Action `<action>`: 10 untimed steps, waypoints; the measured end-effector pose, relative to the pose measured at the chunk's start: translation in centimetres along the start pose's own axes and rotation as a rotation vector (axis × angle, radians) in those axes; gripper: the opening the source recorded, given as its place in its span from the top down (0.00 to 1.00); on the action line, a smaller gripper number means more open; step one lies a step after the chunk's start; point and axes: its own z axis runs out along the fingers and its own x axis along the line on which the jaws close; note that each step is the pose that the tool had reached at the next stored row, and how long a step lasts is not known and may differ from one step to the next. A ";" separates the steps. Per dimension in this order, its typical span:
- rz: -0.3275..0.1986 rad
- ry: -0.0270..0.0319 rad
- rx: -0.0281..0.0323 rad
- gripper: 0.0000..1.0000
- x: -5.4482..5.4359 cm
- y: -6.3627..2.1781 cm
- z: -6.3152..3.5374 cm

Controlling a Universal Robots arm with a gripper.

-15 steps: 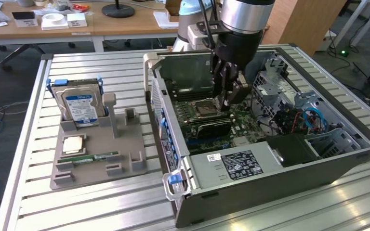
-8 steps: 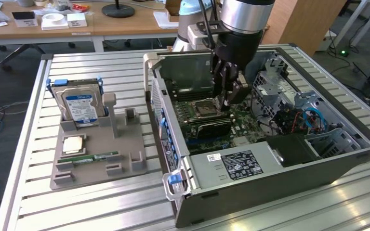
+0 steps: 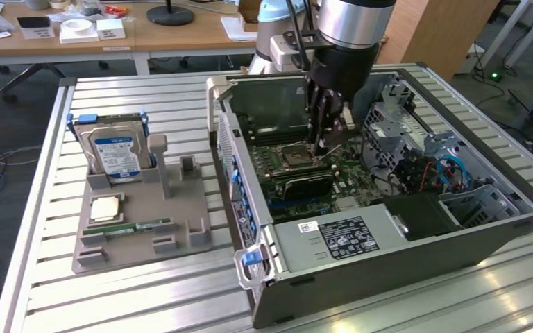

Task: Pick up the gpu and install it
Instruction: 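Press down on the gpu until it lock into place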

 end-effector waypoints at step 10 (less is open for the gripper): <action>0.000 0.0000 0.0000 0.89 0.0 0.00 0.00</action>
